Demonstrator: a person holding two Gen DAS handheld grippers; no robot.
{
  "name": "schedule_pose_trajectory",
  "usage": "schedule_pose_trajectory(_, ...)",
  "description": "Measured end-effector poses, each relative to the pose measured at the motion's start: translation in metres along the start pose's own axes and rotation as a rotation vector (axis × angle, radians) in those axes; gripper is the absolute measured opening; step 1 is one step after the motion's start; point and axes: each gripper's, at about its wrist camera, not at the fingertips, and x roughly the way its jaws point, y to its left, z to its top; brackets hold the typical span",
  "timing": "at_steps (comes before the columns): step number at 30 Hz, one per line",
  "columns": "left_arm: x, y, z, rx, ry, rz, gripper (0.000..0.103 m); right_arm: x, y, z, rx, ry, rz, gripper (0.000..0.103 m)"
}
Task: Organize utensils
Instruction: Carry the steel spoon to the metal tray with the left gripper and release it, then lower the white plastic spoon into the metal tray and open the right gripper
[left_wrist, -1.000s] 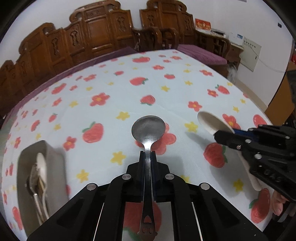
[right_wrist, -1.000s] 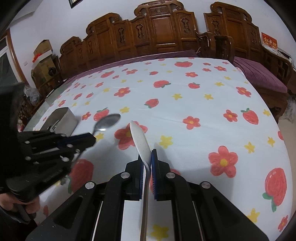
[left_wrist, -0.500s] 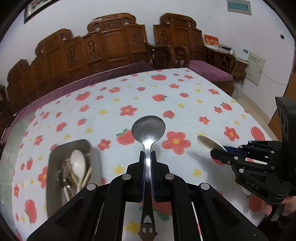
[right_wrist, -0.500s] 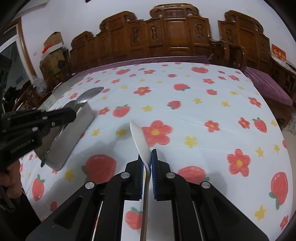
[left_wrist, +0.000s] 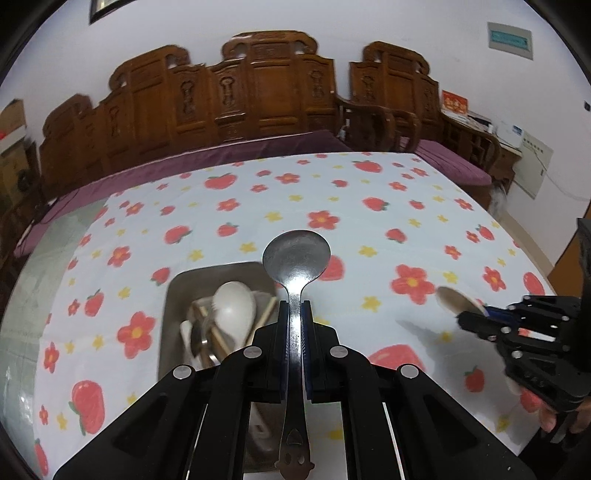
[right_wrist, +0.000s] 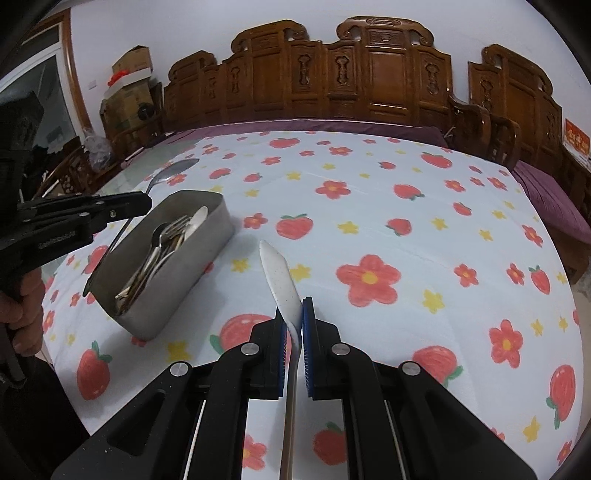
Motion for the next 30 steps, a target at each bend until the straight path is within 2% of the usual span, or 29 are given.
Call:
schedule_pose_trajectory(8,0.025,0.047,-0.013,-0.088,0.054,0.021,0.005,0.003,0.021,0.021,-0.001,-0.014,0.038,0.009)
schedule_pose_trajectory(22,0.056,0.071,-0.028,-0.128,0.13,0.029,0.005,0.021,0.068,0.057,-0.042,-0.026,0.112,0.009)
schedule_pose_trajectory(26,0.048,0.077,-0.027,-0.15,0.112,0.01,0.008,0.029,0.081,0.063,-0.05,-0.023,0.126,0.009)
schedule_pose_trajectory(28,0.041,0.08,-0.025,-0.149,0.09,0.013,0.015,0.034,0.088,0.065,-0.052,-0.02,0.13,0.01)
schedule_pose_trajectory(30,0.033,0.083,-0.022,-0.156,0.07,0.014,0.016,0.039,0.093,0.068,-0.049,-0.017,0.136,0.01)
